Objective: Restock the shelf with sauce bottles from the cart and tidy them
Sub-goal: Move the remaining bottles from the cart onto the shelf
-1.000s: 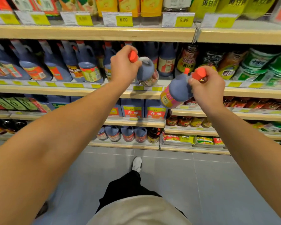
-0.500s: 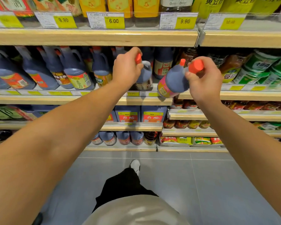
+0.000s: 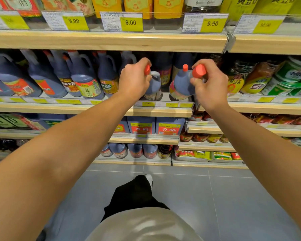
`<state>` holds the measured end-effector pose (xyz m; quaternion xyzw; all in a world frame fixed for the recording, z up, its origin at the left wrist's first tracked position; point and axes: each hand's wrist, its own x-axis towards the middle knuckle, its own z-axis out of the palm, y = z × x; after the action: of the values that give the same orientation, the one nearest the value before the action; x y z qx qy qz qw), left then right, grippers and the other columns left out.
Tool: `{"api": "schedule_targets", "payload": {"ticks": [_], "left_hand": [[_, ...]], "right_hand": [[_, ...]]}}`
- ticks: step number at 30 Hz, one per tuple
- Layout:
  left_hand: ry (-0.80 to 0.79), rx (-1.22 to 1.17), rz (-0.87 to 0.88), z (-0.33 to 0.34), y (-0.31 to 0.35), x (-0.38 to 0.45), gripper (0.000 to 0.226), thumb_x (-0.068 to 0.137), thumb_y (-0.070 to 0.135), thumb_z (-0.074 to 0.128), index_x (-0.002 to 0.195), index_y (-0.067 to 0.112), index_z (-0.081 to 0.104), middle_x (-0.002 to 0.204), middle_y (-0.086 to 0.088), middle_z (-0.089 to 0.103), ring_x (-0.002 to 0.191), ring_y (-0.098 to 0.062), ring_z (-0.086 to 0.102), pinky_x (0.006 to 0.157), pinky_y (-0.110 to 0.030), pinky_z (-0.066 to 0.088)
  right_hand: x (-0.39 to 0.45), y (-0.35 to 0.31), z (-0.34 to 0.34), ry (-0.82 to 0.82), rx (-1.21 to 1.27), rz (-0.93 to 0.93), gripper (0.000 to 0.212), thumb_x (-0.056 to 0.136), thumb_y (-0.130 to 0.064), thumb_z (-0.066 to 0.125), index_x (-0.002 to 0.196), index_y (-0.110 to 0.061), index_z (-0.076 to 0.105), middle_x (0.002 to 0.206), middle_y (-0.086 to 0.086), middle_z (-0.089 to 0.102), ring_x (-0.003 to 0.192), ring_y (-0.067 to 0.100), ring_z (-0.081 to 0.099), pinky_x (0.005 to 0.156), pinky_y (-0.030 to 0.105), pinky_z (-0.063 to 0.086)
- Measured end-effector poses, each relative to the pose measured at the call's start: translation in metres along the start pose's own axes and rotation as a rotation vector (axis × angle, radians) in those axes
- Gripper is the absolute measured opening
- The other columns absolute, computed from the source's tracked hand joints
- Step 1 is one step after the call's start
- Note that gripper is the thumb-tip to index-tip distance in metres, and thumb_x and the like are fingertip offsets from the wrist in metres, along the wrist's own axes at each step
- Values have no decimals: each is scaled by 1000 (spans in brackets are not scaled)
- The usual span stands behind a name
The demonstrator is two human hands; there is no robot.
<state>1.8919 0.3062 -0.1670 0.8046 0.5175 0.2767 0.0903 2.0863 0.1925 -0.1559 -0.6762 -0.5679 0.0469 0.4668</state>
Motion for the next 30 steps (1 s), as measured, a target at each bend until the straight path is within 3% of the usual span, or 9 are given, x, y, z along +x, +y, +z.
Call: {"api": "schedule_targets", "payload": {"ticks": [10, 14, 16, 17, 19, 22, 25, 28, 30], "left_hand": [[13, -41, -158, -1, -5, 18, 37, 86, 34, 67, 102, 3, 56, 104, -20, 63, 99, -37, 57, 78, -39, 44], [14, -56, -244, 5, 2, 30, 37, 86, 36, 67, 85, -1, 63, 83, -12, 59, 84, -26, 54, 67, -30, 35], [-13, -52, -279, 11, 7, 35, 34, 88, 31, 63, 82, -3, 66, 81, -15, 62, 82, -27, 58, 65, -29, 34], [-26, -36, -278, 14, 9, 37, 32, 89, 27, 60, 83, -4, 67, 84, -17, 66, 83, -30, 61, 64, -30, 35], [-47, 22, -250, 20, 12, 38, 28, 88, 21, 55, 85, -4, 68, 89, -21, 67, 88, -36, 62, 65, -33, 38], [-39, 87, -182, 27, 10, 33, 24, 87, 19, 53, 91, -1, 65, 96, -22, 65, 95, -38, 58, 70, -37, 40], [-50, 85, -114, 29, 6, 18, 26, 91, 24, 54, 109, 4, 57, 109, -18, 60, 108, -36, 48, 85, -41, 41], [-56, 12, -36, 29, -5, 3, 36, 89, 24, 58, 120, 7, 49, 114, -14, 57, 115, -32, 44, 90, -41, 42], [-56, -51, 0, 28, -12, -11, 55, 87, 26, 62, 135, 9, 43, 128, -11, 54, 123, -30, 43, 99, -40, 41]], "right_hand": [[44, 7, 40, -113, -20, 116, 18, 83, -13, 67, 100, -7, 65, 93, 2, 64, 86, 15, 55, 75, 22, 39], [65, 21, 54, -145, 2, 321, 24, 86, -23, 68, 78, -2, 60, 71, 6, 54, 66, 16, 49, 56, 26, 42], [73, 20, 63, -145, 139, 352, 11, 85, -19, 68, 93, -13, 63, 85, 6, 62, 80, 16, 56, 64, 18, 46], [78, 22, 68, -123, 199, 350, 21, 85, -19, 68, 105, -16, 64, 101, 7, 65, 94, 18, 58, 77, 21, 49], [86, 20, 75, -85, 225, 344, 35, 86, -22, 68, 119, -16, 61, 124, 5, 62, 112, 18, 56, 97, 27, 45], [97, 24, 85, -91, 183, 330, 43, 84, -32, 65, 121, -11, 60, 130, 9, 59, 123, 24, 53, 106, 33, 39], [94, 24, 82, -167, 139, 425, 41, 78, -45, 62, 112, -21, 59, 123, 9, 63, 117, 26, 57, 101, 35, 45], [70, 26, 70, -103, 185, 499, 53, 71, -38, 72, 118, -18, 58, 111, 0, 63, 105, 20, 61, 92, 35, 52], [47, 25, 62, -79, 149, 457, 54, 74, -33, 73, 120, -13, 55, 113, 3, 59, 109, 22, 58, 96, 36, 49]]}}
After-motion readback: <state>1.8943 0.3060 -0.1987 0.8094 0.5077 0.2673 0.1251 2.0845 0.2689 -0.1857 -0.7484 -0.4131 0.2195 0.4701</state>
